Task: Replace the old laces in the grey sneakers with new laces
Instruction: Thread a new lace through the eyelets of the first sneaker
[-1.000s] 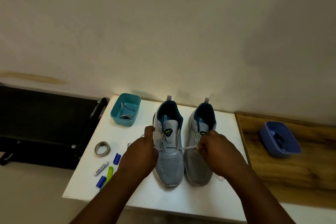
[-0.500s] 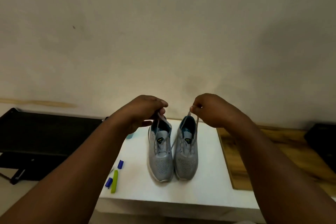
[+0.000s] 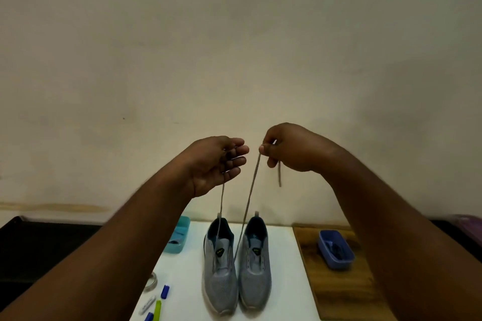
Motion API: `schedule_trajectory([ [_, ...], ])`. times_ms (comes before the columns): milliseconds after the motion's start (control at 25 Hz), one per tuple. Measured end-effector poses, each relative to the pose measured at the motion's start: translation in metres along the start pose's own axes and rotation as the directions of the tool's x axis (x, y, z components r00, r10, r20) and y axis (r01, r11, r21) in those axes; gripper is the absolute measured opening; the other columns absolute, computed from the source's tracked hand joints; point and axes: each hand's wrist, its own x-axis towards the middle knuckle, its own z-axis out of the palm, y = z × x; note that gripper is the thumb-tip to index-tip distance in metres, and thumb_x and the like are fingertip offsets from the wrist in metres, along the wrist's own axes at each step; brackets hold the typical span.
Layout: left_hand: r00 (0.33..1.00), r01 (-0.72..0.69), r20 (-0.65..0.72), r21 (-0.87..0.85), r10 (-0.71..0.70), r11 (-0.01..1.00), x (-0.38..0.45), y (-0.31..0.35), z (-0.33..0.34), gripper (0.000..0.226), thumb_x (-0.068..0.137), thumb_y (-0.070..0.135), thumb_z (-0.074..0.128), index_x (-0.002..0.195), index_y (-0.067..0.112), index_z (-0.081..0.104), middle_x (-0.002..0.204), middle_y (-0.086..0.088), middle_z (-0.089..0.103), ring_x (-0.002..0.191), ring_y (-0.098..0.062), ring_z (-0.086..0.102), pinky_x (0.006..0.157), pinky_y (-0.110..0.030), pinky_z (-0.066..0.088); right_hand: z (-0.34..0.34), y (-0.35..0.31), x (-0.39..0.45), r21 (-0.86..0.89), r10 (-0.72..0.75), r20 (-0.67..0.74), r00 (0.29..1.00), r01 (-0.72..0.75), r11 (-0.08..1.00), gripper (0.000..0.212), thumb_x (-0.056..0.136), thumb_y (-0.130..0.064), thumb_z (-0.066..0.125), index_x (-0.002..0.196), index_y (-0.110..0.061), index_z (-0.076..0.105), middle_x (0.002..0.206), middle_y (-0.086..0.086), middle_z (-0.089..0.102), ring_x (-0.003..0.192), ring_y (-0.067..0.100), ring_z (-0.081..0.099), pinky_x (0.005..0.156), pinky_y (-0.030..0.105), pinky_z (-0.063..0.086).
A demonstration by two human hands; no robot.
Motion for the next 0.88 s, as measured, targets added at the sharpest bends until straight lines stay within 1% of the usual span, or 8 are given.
schedule_trajectory([
  [80,0.999,-0.005,0.039,-0.037,0.007,0.999,-0.005,0.008,0.002,0.034,0.101,0.02,0.044,0.123,0.008,0.066,0.118,-0.009,0.074,0.103,-0.024,0.069,0.101,-0.039,0.051,-0.01,-0.009,-0.004,0.069,-0.04,-0.049,0.998,0.043,0.997,0.009,0.1,-0.029,0.064,0.1,-0.022,0.07,0.081,-0.003,0.076,0.062,0.01,0.058,0.06,0.027,0.046],
  [160,0.995,-0.021,0.091,-0.054,0.025,0.998,-0.01,0.014,0.001,0.041,0.099,0.019,0.038,0.126,0.004,0.064,0.123,-0.015,0.072,0.114,-0.028,0.069,0.106,-0.042,0.051,-0.017,-0.018,-0.009,0.306,-0.067,-0.048,0.997,0.079,0.949,0.012,0.101,-0.022,0.063,0.103,-0.02,0.074,0.083,0.0,0.076,0.065,0.009,0.058,0.061,0.026,0.046],
  [280,0.98,-0.052,0.186,-0.098,0.07,0.994,-0.015,0.016,-0.001,0.047,0.094,0.002,0.029,0.129,0.0,0.061,0.123,-0.02,0.07,0.12,-0.033,0.066,0.108,-0.045,0.049,-0.017,-0.026,-0.009,0.74,-0.048,0.073,0.996,-0.022,0.672,0.024,0.103,-0.006,0.051,0.11,-0.007,0.074,0.094,0.008,0.075,0.071,0.011,0.061,0.064,0.025,0.048],
  [400,0.971,-0.103,0.205,-0.103,0.123,0.989,-0.012,0.014,-0.006,0.051,0.093,-0.009,0.026,0.129,0.001,0.06,0.122,-0.017,0.072,0.118,-0.029,0.068,0.105,-0.043,0.051,-0.003,-0.026,-0.005,0.908,-0.032,0.059,0.998,-0.04,0.418,0.031,0.097,0.01,0.05,0.117,-0.002,0.07,0.103,0.012,0.075,0.085,0.018,0.069,0.074,0.028,0.056],
  [560,0.966,-0.257,0.093,0.227,0.242,0.939,-0.006,0.01,-0.014,0.028,0.108,0.015,0.046,0.128,0.01,0.064,0.112,-0.004,0.077,0.107,-0.016,0.073,0.094,-0.032,0.057,0.027,-0.022,-0.002,0.571,-0.026,-0.297,0.954,0.199,0.797,0.01,0.098,-0.024,0.069,0.099,-0.019,0.077,0.084,-0.002,0.075,0.071,0.0,0.064,0.066,0.02,0.05],
  [720,0.923,-0.328,-0.01,0.503,0.385,0.8,-0.01,0.007,-0.014,0.026,0.106,0.032,0.049,0.116,0.023,0.072,0.092,-0.001,0.077,0.087,-0.017,0.073,0.082,-0.034,0.058,0.048,-0.02,0.004,0.425,-0.094,-0.444,0.891,0.302,0.853,0.019,0.1,-0.035,0.063,0.091,-0.029,0.078,0.081,-0.015,0.07,0.075,-0.004,0.06,0.069,0.017,0.041],
  [800,0.855,-0.38,-0.022,0.653,0.518,0.655,-0.007,0.007,-0.015,0.026,0.105,0.033,0.051,0.118,0.028,0.072,0.1,0.007,0.074,0.092,-0.01,0.066,0.082,-0.027,0.052,0.054,-0.02,0.007,0.313,-0.108,-0.475,0.873,0.282,0.907,0.018,0.1,-0.038,0.063,0.098,-0.031,0.079,0.09,-0.016,0.07,0.081,-0.004,0.059,0.069,0.015,0.038],
  [880,0.83,-0.404,-0.014,0.675,0.558,0.618,-0.005,0.009,-0.014,0.028,0.105,0.031,0.052,0.125,0.027,0.071,0.116,0.011,0.07,0.104,-0.001,0.058,0.087,-0.019,0.042,0.059,-0.021,0.009,0.225,-0.14,-0.474,0.869,0.274,0.935,0.019,0.1,-0.04,0.063,0.102,-0.03,0.079,0.092,-0.015,0.068,0.082,-0.003,0.059,0.069,0.016,0.039],
])
